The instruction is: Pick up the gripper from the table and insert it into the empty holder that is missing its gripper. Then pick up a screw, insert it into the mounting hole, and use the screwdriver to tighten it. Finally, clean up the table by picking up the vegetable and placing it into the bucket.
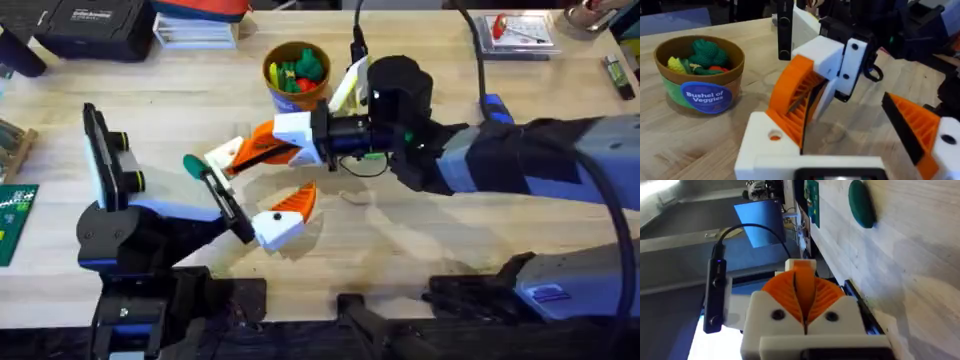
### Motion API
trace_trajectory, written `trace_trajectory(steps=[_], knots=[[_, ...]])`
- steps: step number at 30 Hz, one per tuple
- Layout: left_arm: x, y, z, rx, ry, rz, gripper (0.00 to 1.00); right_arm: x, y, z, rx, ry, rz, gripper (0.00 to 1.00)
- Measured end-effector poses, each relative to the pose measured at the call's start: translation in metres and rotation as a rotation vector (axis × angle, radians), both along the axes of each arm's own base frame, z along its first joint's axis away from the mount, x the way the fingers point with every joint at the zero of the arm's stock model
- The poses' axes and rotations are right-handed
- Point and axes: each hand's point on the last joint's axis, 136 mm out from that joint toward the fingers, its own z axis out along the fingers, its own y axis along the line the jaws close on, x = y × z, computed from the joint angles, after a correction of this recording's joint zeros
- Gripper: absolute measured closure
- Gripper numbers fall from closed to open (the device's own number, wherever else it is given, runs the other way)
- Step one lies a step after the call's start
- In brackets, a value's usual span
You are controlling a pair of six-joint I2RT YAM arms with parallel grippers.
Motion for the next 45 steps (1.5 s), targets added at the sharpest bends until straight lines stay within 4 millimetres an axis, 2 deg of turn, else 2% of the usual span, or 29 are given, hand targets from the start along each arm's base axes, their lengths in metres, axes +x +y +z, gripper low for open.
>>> trace_trajectory(steps=[7, 8, 12, 19, 26, 40, 41, 42, 45], knots=[[-0.004, -0.003, 0.0, -0.002, 0.0, -0.028, 0.015, -0.002, -0.005, 0.001, 0.006, -0.02, 0.04, 0.995], [-0.011, -0.007, 0.0, -0.003, 0.0, -0.074, 0.015, -0.003, -0.011, 0.001, 0.013, -0.01, 0.074, 0.995], [-0.017, -0.011, 0.001, -0.004, -0.006, -0.118, 0.015, -0.005, -0.015, 0.002, 0.021, 0.001, 0.104, 0.995], [-0.018, -0.01, -0.001, -0.012, 0.015, -0.118, 0.015, -0.013, -0.005, -0.004, -0.006, 0.01, 0.094, 0.995], [-0.014, -0.007, -0.001, -0.018, 0.027, -0.091, 0.013, -0.009, 0.002, -0.005, -0.022, -0.007, 0.05, 0.995], [-0.011, -0.006, -0.001, -0.019, 0.03, -0.077, 0.014, -0.008, 0.004, -0.006, -0.028, -0.031, 0.032, 0.989], [-0.011, -0.006, -0.001, -0.019, 0.03, -0.078, 0.014, -0.008, 0.004, -0.005, -0.028, -0.04, 0.035, 0.972], [-0.012, -0.006, -0.001, -0.019, 0.029, -0.078, 0.014, -0.009, 0.004, -0.006, -0.031, -0.07, 0.044, 0.891], [-0.012, -0.006, -0.001, -0.018, 0.027, -0.083, 0.014, -0.01, 0.004, -0.006, -0.033, -0.1, 0.058, 0.822]])
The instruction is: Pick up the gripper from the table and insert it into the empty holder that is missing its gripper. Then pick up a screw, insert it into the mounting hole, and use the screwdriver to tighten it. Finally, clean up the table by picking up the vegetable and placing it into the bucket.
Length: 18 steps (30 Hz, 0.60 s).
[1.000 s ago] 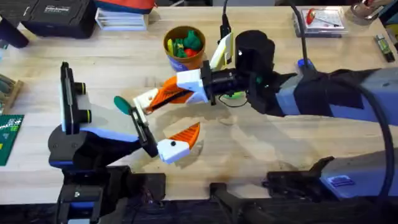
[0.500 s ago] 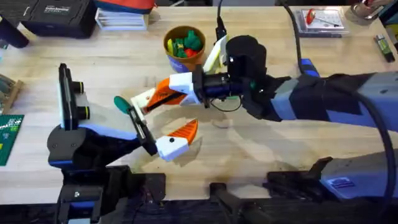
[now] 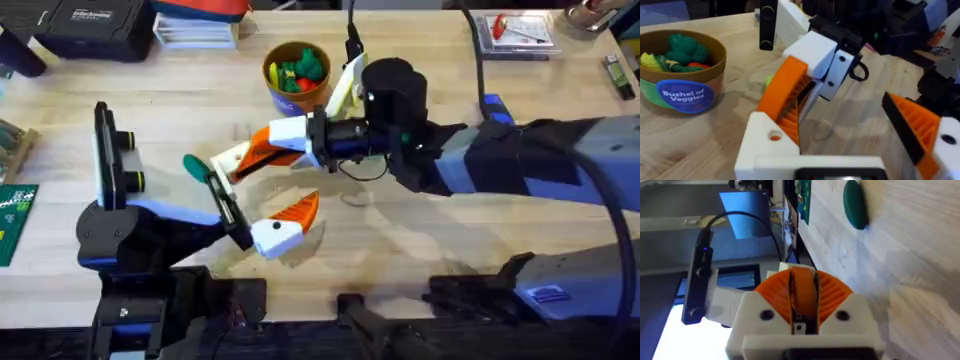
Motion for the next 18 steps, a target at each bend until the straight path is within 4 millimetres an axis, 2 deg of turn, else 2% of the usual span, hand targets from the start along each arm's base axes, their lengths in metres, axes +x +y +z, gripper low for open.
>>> trace_trajectory(steps=[7, 12, 18], knots=[[-0.005, -0.003, 0.0, 0.002, -0.008, -0.036, 0.015, -0.002, -0.006, 0.0, 0.007, -0.02, 0.047, 0.716], [-0.01, -0.006, 0.002, 0.006, -0.028, -0.068, 0.015, -0.006, -0.011, 0.002, 0.019, -0.011, 0.089, 0.565], [-0.012, -0.007, 0.003, 0.01, -0.046, -0.081, 0.015, -0.008, -0.014, 0.003, 0.029, -0.005, 0.118, 0.473]])
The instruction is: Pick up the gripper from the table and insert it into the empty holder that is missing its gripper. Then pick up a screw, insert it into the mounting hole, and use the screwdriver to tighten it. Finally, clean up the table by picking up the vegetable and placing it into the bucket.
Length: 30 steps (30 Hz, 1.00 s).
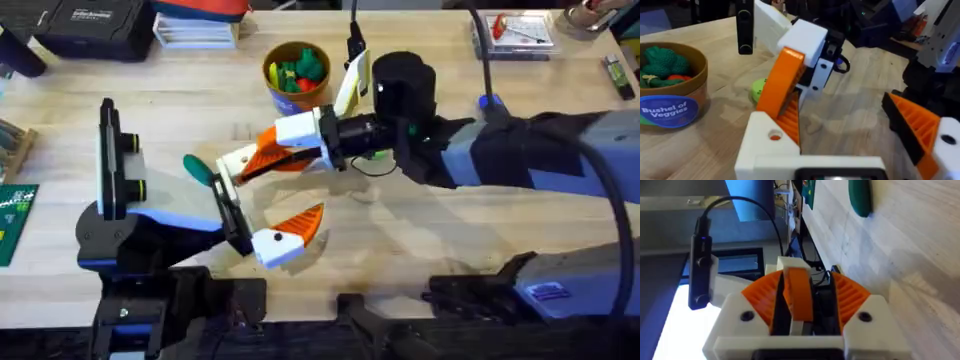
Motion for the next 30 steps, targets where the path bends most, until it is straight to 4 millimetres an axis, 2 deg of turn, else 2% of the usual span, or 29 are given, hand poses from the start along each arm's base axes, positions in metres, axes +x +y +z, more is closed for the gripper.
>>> trace_trajectory(steps=[6, 7, 11, 15, 18, 21, 25, 27, 30], knots=[[-0.016, -0.009, 0.0, -0.007, 0.008, -0.102, 0.015, -0.008, -0.003, 0.006, 0.027, 0.0, 0.06, 0.412], [-0.019, -0.01, 0.001, -0.009, 0.008, -0.122, 0.015, -0.007, -0.006, 0.007, 0.034, 0.002, 0.069, 0.308], [-0.021, -0.01, 0.001, -0.01, 0.008, -0.129, 0.015, 0.005, -0.016, 0.007, 0.037, -0.001, 0.04, 0.034], [-0.021, -0.01, 0.001, -0.01, 0.008, -0.133, 0.015, 0.026, -0.031, 0.006, 0.036, -0.032, -0.019, 0.01], [-0.021, -0.01, 0.001, -0.01, 0.008, -0.133, 0.016, 0.053, -0.052, 0.006, 0.03, -0.084, -0.104, 0.009], [-0.021, -0.01, 0.001, -0.01, 0.008, -0.133, 0.015, 0.088, -0.082, 0.003, 0.002, -0.136, -0.22, 0.009], [-0.022, -0.01, 0.001, -0.01, 0.008, -0.136, 0.015, 0.13, -0.129, -0.01, -0.111, -0.132, -0.367, 0.009], [-0.022, -0.011, 0.001, -0.01, 0.008, -0.137, 0.015, 0.144, -0.152, -0.015, -0.187, -0.122, -0.415, 0.009], [-0.022, -0.011, 0.001, -0.01, 0.008, -0.138, 0.015, 0.153, -0.175, -0.01, -0.304, -0.145, -0.438, 0.009]])
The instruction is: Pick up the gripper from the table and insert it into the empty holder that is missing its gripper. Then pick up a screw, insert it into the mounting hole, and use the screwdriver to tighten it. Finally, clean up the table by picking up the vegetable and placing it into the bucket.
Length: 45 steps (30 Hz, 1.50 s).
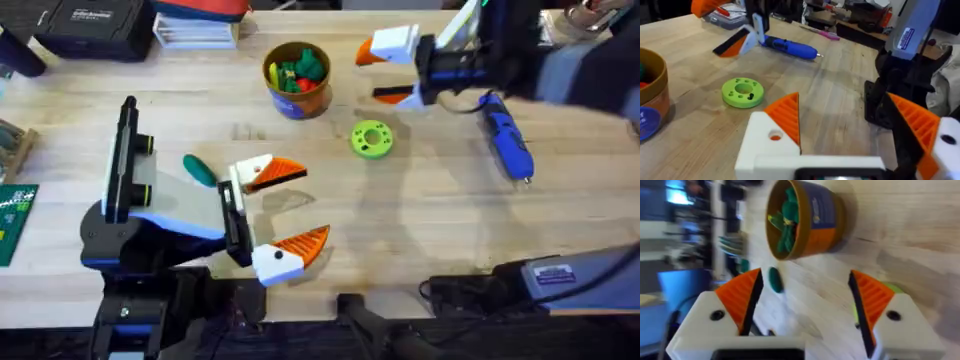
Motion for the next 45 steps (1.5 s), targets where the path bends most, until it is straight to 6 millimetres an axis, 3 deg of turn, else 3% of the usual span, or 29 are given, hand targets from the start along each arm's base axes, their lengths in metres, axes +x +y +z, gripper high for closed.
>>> trace_trajectory(steps=[2, 8, 13, 20, 23, 28, 35, 45], knots=[[0.0, 0.0, 0.0, 0.0, 0.0, -0.002, 0.015, -0.003, -0.009, 0.009, -0.096, -0.016, 0.008, 0.007], [-0.001, 0.0, 0.0, 0.0, 0.0, -0.005, 0.015, -0.041, -0.025, 0.027, -0.55, -0.115, 0.104, 0.007], [-0.001, 0.0, 0.0, -0.001, 0.0, -0.006, 0.015, -0.078, -0.018, -0.001, -0.825, -0.101, 0.266, 0.006], [-0.001, 0.0, 0.0, -0.001, 0.0, -0.006, 0.015, -0.087, 0.0, -0.02, -0.938, -0.135, 0.374, 0.009], [-0.001, 0.0, 0.0, -0.001, 0.0, -0.006, 0.015, -0.091, 0.009, -0.03, -0.965, -0.135, 0.418, 0.088], [-0.001, 0.0, 0.0, -0.001, 0.0, -0.006, 0.015, -0.096, 0.018, -0.056, -1.006, -0.095, 0.487, 0.34], [-0.001, 0.0, 0.0, -0.001, 0.0, -0.006, 0.015, -0.09, 0.022, -0.082, -1.032, -0.063, 0.511, 0.609], [-0.001, 0.0, 0.0, -0.001, 0.0, -0.006, 0.016, -0.085, 0.019, -0.089, -1.06, -0.06, 0.505, 0.757]])
